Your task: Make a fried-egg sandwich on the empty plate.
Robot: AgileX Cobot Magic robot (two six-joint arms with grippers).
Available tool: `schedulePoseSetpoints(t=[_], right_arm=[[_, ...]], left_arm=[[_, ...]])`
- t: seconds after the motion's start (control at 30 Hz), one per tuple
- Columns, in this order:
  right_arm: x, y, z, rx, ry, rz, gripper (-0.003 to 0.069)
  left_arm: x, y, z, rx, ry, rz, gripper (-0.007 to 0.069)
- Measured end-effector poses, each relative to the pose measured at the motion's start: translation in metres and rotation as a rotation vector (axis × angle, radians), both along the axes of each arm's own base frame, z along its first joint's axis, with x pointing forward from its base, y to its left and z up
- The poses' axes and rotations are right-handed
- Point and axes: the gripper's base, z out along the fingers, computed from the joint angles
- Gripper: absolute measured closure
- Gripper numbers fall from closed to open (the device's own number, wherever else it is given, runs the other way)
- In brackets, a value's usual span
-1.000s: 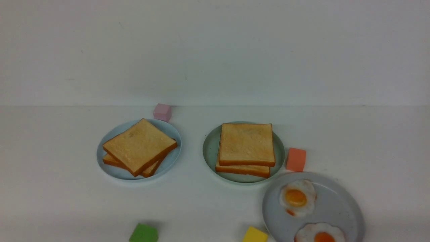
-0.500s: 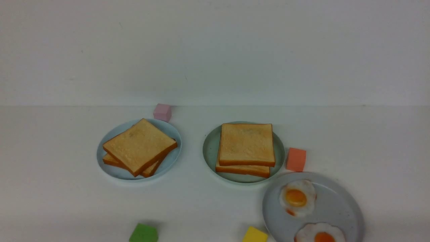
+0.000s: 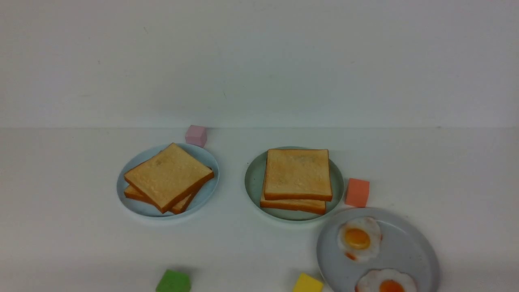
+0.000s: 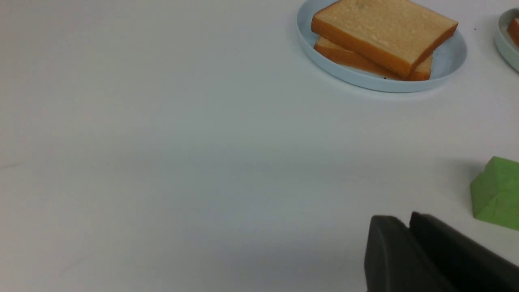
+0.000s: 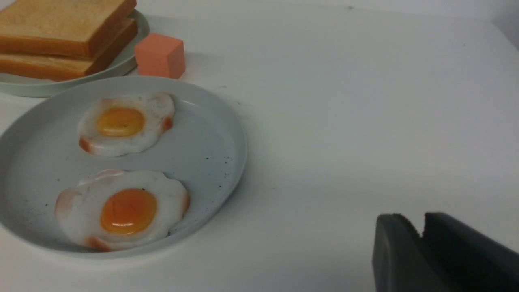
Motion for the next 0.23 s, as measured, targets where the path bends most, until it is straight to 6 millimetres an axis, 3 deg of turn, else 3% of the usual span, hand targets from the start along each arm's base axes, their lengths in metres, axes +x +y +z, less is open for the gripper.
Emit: schedulePoseSetpoints(t=[0.23], right_arm=[[0.0, 0.0, 0.0, 0.0, 0.0, 0.0, 0.0521]], left_arm=[[0.0, 0.0, 0.0, 0.0, 0.0, 0.0, 0.0542]])
